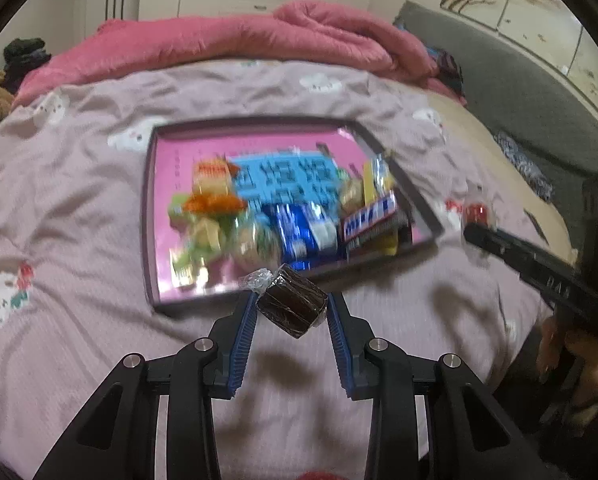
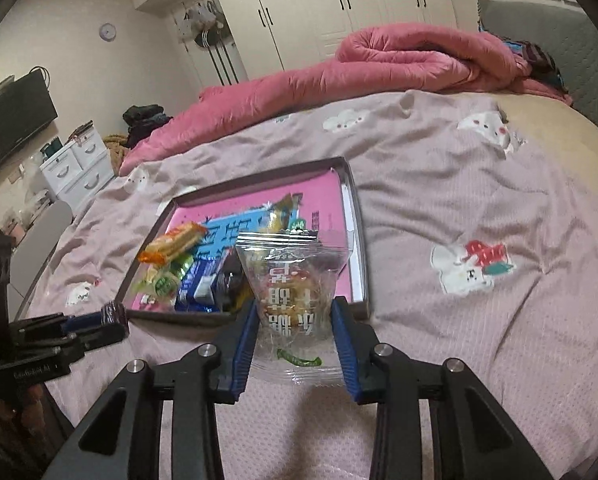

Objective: Organize snacks
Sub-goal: 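Carry the chocolate piece into the tray with the left tool while the right tool carries the candy bag there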

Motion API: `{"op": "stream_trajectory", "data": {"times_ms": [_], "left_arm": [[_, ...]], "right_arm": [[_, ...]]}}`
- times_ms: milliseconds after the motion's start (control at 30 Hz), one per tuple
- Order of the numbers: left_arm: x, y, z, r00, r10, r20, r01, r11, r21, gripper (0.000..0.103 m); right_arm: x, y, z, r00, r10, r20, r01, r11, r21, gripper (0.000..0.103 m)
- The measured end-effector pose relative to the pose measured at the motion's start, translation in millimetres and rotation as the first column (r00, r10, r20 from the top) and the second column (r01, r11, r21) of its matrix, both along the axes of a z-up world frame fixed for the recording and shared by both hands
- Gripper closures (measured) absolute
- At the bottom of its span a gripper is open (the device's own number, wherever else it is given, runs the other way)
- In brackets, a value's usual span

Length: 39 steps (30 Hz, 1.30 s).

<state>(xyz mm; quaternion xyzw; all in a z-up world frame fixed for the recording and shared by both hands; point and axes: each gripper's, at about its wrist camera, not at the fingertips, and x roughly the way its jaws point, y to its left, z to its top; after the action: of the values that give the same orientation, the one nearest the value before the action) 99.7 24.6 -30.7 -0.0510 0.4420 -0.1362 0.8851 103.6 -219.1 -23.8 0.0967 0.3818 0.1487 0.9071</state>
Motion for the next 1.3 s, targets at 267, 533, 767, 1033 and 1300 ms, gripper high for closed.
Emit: {"op": "stream_trajectory", "data": {"times_ms": [267, 533, 767, 1033, 1300], "left_arm": [[15, -1, 18, 0.998, 0.030, 0.054, -0.030, 0.999, -0.011, 0.066], [26, -7, 23, 0.997, 0.036, 0.067, -0.035, 0.999, -0.017, 0.066], [36, -11, 22, 0.997, 0.040, 0.066, -0.039, 0.999, -0.024, 0.066], [48, -12, 14, 0.998, 0.048, 0.047, -0.047, 0.998, -0.030, 0.066], [59, -15, 1, 0.999, 0.049, 0.016, -0.049, 0.998, -0.030, 0.066]], "right_arm": [[9, 5, 12, 0.999, -0.009, 0.043, 0.009, 1.000, 0.003, 0.066], [18, 10, 20, 0.997, -0.014, 0.074, 0.014, 1.000, -0.002, 0.066], [27, 11, 22, 0.996, -0.026, 0.079, 0.026, 1.000, 0.005, 0.066], [35, 9, 17, 0.997, -0.041, 0.066, 0.041, 0.999, 0.005, 0.066], [47, 7, 2, 0.998, -0.055, 0.030, 0.056, 0.998, -0.003, 0.066]]}}
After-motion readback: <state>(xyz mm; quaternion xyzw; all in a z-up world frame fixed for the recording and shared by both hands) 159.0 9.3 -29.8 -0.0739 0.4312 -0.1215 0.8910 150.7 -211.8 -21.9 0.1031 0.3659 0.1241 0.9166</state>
